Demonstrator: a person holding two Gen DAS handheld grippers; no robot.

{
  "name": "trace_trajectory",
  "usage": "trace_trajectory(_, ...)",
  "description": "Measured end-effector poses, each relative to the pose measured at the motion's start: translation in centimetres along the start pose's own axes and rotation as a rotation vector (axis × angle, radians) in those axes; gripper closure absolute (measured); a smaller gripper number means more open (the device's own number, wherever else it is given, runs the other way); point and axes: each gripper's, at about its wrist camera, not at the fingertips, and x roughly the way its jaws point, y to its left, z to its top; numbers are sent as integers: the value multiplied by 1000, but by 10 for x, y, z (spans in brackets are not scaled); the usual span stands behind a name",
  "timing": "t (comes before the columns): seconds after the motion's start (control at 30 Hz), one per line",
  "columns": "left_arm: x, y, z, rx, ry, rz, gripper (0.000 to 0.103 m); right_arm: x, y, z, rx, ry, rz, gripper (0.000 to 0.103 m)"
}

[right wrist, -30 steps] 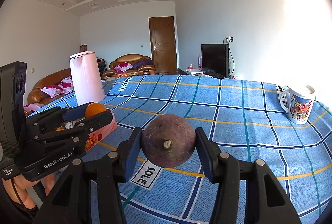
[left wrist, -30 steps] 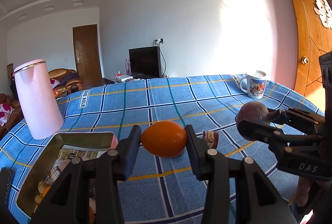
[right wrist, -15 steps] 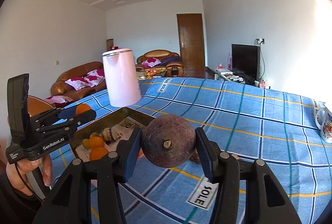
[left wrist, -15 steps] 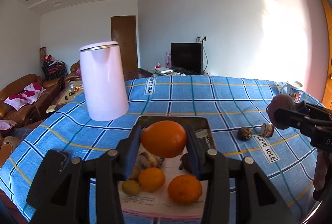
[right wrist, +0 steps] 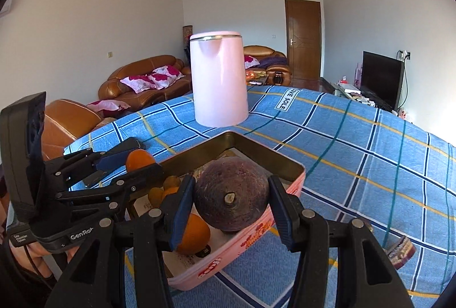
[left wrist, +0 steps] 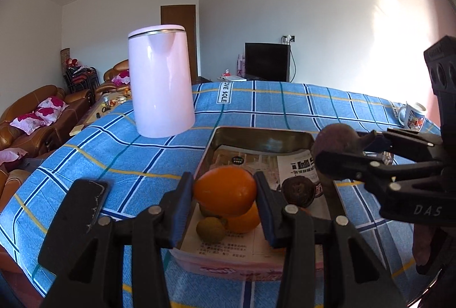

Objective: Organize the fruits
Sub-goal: 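Lower both fruits into the tin box and open both tools, then grasp the cut taro piece with the right tool while the left tool grasps the dark brown fruit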

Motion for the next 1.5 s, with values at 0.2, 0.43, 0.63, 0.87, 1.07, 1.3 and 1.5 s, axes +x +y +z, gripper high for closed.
trace_trajectory(0.2,7,0,-11,-13,48,-13,56,32,8,-4,-17,68,10,49)
trace_trajectory(0.43,-3,3,-9,-22,11,16,36,37,11,-8,-17,84,31,44)
trace_trajectory(0.63,-12,3,-2,-35,-23,17,24,-9,-18,-14,-12,28,-41,37)
trace_trajectory(0.87,-9,-26,11,14,-29,-27,21,-58,-108,-33,107,50,-271,32)
trace_trajectory(1.07,-3,-69,28,65,-35,-99,15,-71,-166,-52,242,101,-361,32)
trace_trajectory(1.3,21,-120,42,155,-2,-152,15,-41,-169,-56,258,194,-307,32)
trace_trajectory(1.5,43,-145,41,165,68,-193,15,-23,-172,-61,264,281,-289,57)
